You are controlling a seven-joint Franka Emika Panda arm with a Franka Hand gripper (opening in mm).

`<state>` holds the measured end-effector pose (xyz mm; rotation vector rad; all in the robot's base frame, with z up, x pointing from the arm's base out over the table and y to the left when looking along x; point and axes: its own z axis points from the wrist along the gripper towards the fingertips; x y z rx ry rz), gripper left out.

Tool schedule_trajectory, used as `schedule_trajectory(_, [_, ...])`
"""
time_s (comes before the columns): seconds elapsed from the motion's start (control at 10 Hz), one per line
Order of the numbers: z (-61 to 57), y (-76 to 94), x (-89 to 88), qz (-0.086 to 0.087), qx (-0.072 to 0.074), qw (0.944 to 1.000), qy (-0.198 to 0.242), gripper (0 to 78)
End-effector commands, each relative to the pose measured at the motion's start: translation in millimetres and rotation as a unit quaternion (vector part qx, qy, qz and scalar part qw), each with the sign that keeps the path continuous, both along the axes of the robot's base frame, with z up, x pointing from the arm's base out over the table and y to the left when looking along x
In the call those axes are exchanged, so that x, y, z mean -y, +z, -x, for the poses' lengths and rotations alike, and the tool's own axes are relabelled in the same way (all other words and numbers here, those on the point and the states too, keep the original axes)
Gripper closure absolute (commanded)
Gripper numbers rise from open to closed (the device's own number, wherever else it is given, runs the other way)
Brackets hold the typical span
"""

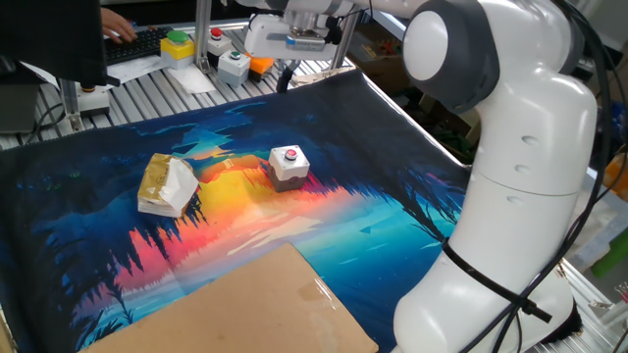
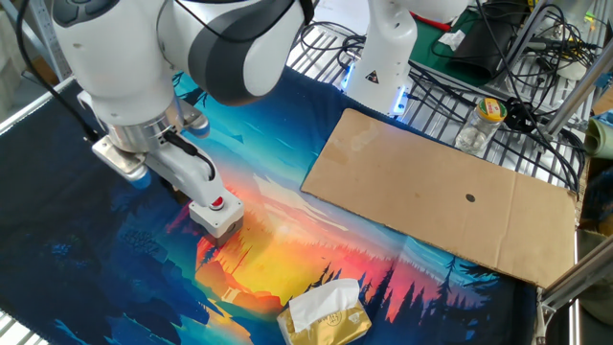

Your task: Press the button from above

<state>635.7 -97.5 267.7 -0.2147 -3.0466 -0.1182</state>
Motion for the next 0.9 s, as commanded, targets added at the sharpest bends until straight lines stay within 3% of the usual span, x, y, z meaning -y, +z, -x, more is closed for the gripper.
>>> schedule_trajectory(0.1, [-2.1,2.4,1.1,0.0,0.0,1.0,-0.001,77.6])
schedule_trajectory(0.9, [-2.2,2.4,1.2,0.0,-0.002,1.0,0.004,77.6])
